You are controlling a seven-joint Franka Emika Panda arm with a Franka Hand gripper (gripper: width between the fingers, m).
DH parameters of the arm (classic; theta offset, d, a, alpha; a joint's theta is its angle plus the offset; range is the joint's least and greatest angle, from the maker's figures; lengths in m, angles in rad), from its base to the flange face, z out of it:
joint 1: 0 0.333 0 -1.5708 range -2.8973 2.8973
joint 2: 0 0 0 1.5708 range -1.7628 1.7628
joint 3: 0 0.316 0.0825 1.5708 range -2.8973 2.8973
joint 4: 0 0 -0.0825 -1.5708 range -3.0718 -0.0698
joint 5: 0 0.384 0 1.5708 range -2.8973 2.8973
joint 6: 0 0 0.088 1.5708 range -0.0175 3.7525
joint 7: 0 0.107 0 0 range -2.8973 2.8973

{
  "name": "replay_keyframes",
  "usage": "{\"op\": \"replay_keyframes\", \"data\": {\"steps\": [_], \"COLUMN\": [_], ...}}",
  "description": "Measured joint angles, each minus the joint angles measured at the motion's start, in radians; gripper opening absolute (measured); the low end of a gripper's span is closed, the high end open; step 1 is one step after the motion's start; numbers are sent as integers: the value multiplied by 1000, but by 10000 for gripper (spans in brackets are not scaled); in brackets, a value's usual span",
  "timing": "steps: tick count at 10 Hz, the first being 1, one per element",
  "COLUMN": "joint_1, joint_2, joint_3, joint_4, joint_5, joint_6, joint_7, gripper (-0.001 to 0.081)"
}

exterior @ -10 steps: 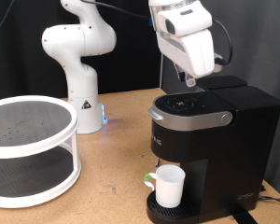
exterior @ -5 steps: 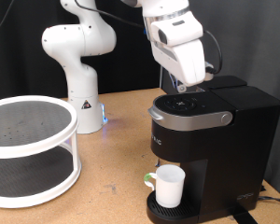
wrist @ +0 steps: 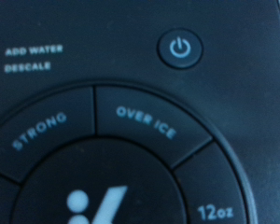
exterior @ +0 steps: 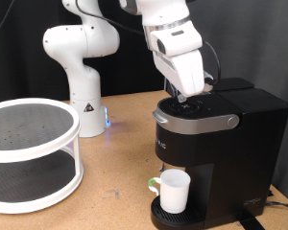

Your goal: Make a cup of coffee with the keurig machine

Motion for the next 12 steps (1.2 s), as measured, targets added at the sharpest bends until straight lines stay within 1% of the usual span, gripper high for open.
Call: {"op": "replay_keyframes", "data": {"steps": [7,12], "joint_1": [-4,-4], "joint_2": [27,52], "joint_3": [-1,-11], "joint_4": [-1,38], "joint_5": [2,32], "joint_6": [19,-57], "joint_7": [0,-4], "gripper": [1,1]}}
